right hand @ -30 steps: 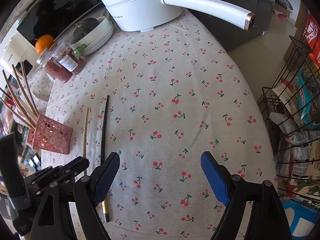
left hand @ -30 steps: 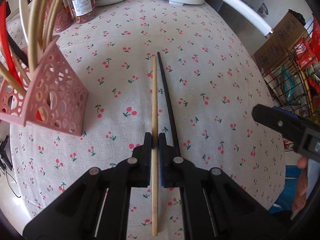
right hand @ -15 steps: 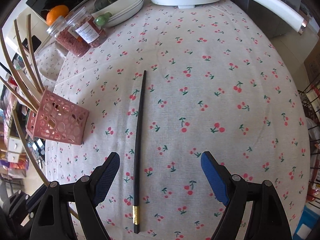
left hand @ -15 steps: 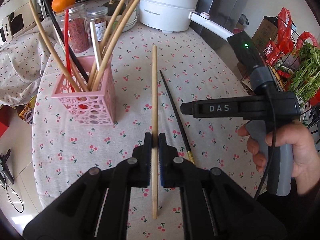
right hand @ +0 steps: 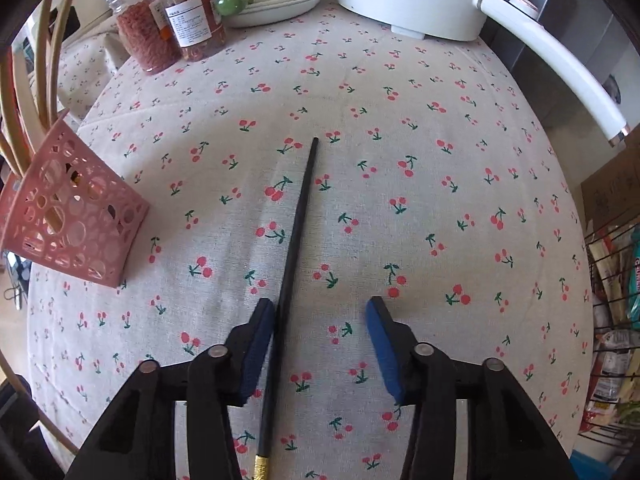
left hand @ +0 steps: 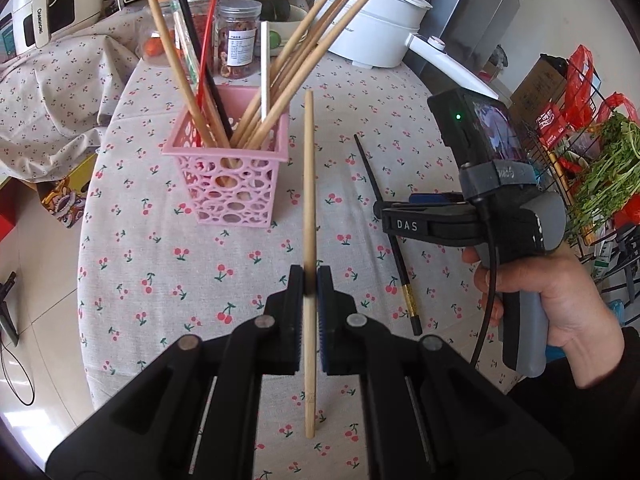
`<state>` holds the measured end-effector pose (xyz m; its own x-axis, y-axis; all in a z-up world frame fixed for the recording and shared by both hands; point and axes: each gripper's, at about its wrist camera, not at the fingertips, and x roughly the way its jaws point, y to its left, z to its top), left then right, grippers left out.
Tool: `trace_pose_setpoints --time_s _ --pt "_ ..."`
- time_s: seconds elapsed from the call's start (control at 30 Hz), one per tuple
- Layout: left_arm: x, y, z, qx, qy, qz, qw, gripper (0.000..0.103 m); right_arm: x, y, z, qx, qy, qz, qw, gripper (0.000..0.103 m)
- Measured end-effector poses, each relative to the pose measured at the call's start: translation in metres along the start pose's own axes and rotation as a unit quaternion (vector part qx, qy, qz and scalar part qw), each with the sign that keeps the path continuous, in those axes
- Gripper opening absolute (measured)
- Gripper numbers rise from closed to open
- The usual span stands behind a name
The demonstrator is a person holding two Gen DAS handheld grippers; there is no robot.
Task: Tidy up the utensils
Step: 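Lift the wooden chopstick with the left tool while the right tool grasps the black chopstick, then lower both chopsticks into the pink basket and open both tools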
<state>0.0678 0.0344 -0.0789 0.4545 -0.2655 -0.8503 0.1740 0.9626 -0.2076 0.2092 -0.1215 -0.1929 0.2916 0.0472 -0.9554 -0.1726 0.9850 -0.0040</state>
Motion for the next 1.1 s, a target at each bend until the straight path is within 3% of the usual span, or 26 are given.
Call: trace_pose_setpoints --time_s 0.03,0.07,0.2,0.5,0.73,1.1 --pt "0.000 0.001 -0.001 -0.002 0.000 0.001 1.0000 0.008 -0.001 0.002 0.000 -0.004 -0.001 0.004 1.000 0.026" --pt "0.000 0.003 -0.001 -0.004 0.000 0.003 1.0000 0.008 -0.001 0.005 0.000 -0.010 -0.002 0.010 1.000 0.012" --pt "-0.001 0.013 -0.004 -0.019 0.001 -0.001 0.9998 0.008 -0.002 0.004 -0.004 -0.009 -0.004 0.034 0.999 0.007" --pt "-0.024 0.025 -0.005 -0.036 -0.033 -0.008 0.9988 0.008 -0.049 -0.029 -0.024 0.034 -0.082 0.089 0.992 0.006" --pt "-0.048 0.020 0.000 -0.027 -0.074 -0.016 0.9967 0.007 -0.104 -0.041 -0.044 0.063 -0.175 0.131 0.974 0.006" --pt "-0.094 0.026 0.010 -0.041 -0.170 -0.039 0.9839 0.007 -0.155 -0.054 -0.053 0.087 -0.266 0.177 0.944 0.006"
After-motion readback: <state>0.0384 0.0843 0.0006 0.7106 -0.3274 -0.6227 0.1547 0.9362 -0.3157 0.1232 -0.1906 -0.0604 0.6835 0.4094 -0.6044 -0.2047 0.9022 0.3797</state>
